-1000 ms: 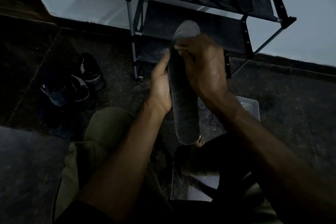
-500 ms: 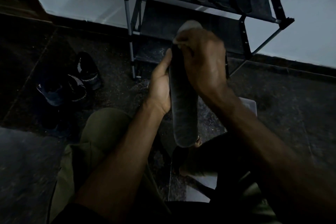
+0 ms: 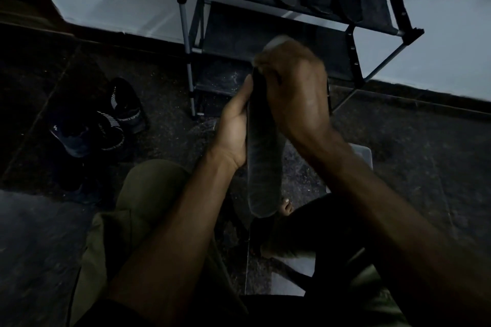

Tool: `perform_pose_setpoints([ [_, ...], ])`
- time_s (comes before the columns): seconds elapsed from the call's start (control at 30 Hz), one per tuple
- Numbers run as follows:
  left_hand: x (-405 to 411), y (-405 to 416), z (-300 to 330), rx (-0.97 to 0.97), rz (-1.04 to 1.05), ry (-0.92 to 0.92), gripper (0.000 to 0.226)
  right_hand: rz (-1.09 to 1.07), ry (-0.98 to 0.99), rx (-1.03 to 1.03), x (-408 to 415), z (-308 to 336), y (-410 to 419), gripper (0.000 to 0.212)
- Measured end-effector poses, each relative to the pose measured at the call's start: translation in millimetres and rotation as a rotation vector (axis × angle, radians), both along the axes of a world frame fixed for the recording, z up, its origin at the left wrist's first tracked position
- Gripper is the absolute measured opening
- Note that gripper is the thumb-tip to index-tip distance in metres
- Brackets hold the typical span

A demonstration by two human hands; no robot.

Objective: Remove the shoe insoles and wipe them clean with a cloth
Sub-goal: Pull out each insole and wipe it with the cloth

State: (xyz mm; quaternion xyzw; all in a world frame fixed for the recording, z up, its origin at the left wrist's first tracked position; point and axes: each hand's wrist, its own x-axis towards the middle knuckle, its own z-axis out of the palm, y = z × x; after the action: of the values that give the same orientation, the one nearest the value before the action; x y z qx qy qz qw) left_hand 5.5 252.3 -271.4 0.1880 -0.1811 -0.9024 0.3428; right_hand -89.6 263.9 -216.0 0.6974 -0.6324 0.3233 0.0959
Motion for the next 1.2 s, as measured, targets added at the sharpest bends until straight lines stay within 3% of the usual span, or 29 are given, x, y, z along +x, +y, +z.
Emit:
perform_pose_setpoints([
  [0.1,1,0,2,0.008,0.014,0.010,0.045,0.036,0.001,0.010,8,0,9,0.037],
  [0.33,-5,2,4,-0.038,-0.014,-0.018,0.050,-0.151,-0.031,0.003,-31,8,-27,0.026],
  [0.53,0,1,1,0.011,0.039,-0.007,0.059,0.033,-0.002,0.072,6,-8,15,0.025],
  [0.83,-7,2,3,-0.044,0.020,-0.034,0.049,-0.139,-0.013,0.020,-31,7,-25,0.031],
  [1.03,0,1,5,-0.002,0.031,-0.049,0.054,0.021,0.011,0.061,6,-5,18,0.032],
  [1.2,-2,2,9,-0.061,0.008,-0.067,0.050,-0.028,0.020,0.020,-13,3,-4,0.034],
])
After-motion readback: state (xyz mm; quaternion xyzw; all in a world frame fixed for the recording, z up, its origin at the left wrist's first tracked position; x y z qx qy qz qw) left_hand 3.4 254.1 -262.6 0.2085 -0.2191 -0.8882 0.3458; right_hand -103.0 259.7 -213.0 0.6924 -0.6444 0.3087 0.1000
